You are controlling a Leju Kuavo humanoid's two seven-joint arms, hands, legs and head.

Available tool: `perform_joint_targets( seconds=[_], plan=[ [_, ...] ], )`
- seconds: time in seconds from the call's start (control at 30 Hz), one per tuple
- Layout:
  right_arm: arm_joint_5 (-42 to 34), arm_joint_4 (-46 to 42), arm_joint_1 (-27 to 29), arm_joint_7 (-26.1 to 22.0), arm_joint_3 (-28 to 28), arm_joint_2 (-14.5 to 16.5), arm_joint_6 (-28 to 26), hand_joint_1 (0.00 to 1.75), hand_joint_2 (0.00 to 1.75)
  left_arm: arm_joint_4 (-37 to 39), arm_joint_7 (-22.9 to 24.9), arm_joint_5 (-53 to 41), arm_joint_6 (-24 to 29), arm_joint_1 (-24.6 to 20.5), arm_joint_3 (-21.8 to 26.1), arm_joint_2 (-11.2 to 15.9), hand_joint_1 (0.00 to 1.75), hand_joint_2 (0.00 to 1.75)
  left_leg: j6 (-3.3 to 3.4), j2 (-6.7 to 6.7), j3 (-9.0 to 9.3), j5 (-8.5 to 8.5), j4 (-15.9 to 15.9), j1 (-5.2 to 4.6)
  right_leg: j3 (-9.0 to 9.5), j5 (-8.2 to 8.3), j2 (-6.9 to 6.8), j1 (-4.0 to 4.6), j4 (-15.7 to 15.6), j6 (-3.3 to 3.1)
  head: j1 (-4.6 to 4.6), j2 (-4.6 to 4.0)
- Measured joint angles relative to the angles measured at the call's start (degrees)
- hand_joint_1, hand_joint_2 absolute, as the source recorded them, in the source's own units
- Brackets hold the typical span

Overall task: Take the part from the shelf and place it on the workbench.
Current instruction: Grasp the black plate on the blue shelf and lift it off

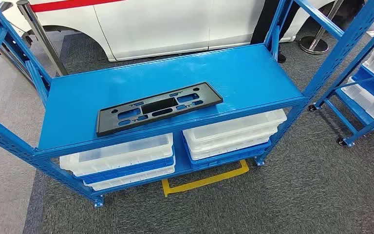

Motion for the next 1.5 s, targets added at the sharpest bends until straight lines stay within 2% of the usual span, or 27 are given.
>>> perform_joint_targets(
  seconds=[0.2, 0.63, 0.73, 0.77, 0.87, 0.9, 1.03, 1.4, 1.5],
  plan=[
    [-1.08, 0.53, -0.97, 1.13, 0.00, 0.33, -1.53, 0.00, 1.75, 0.20, -1.83, -1.76, 2.81, -0.99, 2.25, -0.70, 0.00, 1.75, 0.00, 0.00, 0.00, 0.00, 0.00, 0.00, 0.01, 0.00, 0.00, 0.00, 0.00, 0.00, 0.00, 0.00],
    [-6.32, 5.42, -5.67, 7.25, 0.00, 2.85, -8.24, 0.00, 1.75, 3.98, -11.62, -9.89, 14.24, -5.97, 15.24, -5.01, 0.00, 1.75, -0.01, 0.00, 0.07, 0.02, 0.01, 0.00, 0.01, 0.01, 0.00, 0.00, 0.01, 0.00, 0.00, 0.00],
    [-7.49, 6.98, -6.92, 8.10, 0.00, 3.45, -9.69, 0.00, 1.75, 5.47, -14.16, -11.65, 16.73, -7.34, 19.10, -6.15, 0.00, 0.44, -0.01, 0.00, 0.07, 0.02, 0.01, 0.00, 0.01, 0.01, 0.00, 0.00, 0.00, 0.00, 0.00, 0.00],
    [-7.84, 7.43, -7.27, 8.29, 0.01, 3.63, -10.15, 0.00, 1.31, 5.92, -14.96, -12.19, 17.54, -7.74, 20.29, -6.48, 0.00, 0.00, -0.01, 0.00, 0.07, 0.02, 0.01, 0.00, 0.02, 0.01, 0.00, 0.00, 0.00, 0.00, 0.00, 0.00],
    [-8.30, 8.10, -7.76, 8.25, 0.04, 3.90, -10.95, 0.00, 0.00, 6.46, -16.41, -13.08, 18.92, -8.24, 22.29, -6.90, 0.00, 0.00, -0.01, 0.00, 0.08, 0.02, 0.02, 0.00, 0.02, 0.01, 0.00, 0.00, 0.00, 0.00, 0.00, 0.00],
    [-8.32, 8.21, -7.84, 7.91, 0.06, 3.95, -11.19, 0.00, 0.00, 6.57, -16.66, -13.20, 19.09, -8.33, 22.71, -7.03, 0.00, 0.00, -0.01, 0.00, 0.08, 0.02, 0.02, 0.00, 0.02, 0.01, -0.01, 0.00, 0.00, 0.00, 0.00, 0.00],
    [-8.19, 8.82, -8.24, 3.39, 0.17, 4.04, -12.90, 0.00, 1.75, 7.40, -17.54, -13.43, 19.60, -8.89, 25.23, -7.77, 0.00, 0.00, -0.01, -0.01, 0.07, 0.02, 0.02, 0.00, 0.02, 0.01, 0.00, 0.00, 0.00, 0.00, 0.00, 0.00],
    [-7.97, 9.06, -8.40, -21.39, 0.13, 4.04, -15.50, 0.00, 1.75, 8.14, -18.70, -13.49, 20.52, -9.13, 28.52, -9.02, 0.00, 0.00, -0.01, 0.00, 0.07, 0.02, 0.02, 0.00, 0.02, 0.01, -0.01, 0.00, 0.00, 0.00, 0.00, 0.00],
    [-7.15, 6.58, -7.89, -26.63, -0.31, 4.04, -15.52, 0.00, 1.75, 8.31, -18.83, -13.90, 20.52, -9.18, 28.81, -9.10, 0.00, 0.00, -0.01, -0.01, 0.07, 0.02, 0.02, 0.00, 0.02, 0.01, 0.00, 0.00, 0.00, 0.00, 0.00, 0.00]
  ],
)
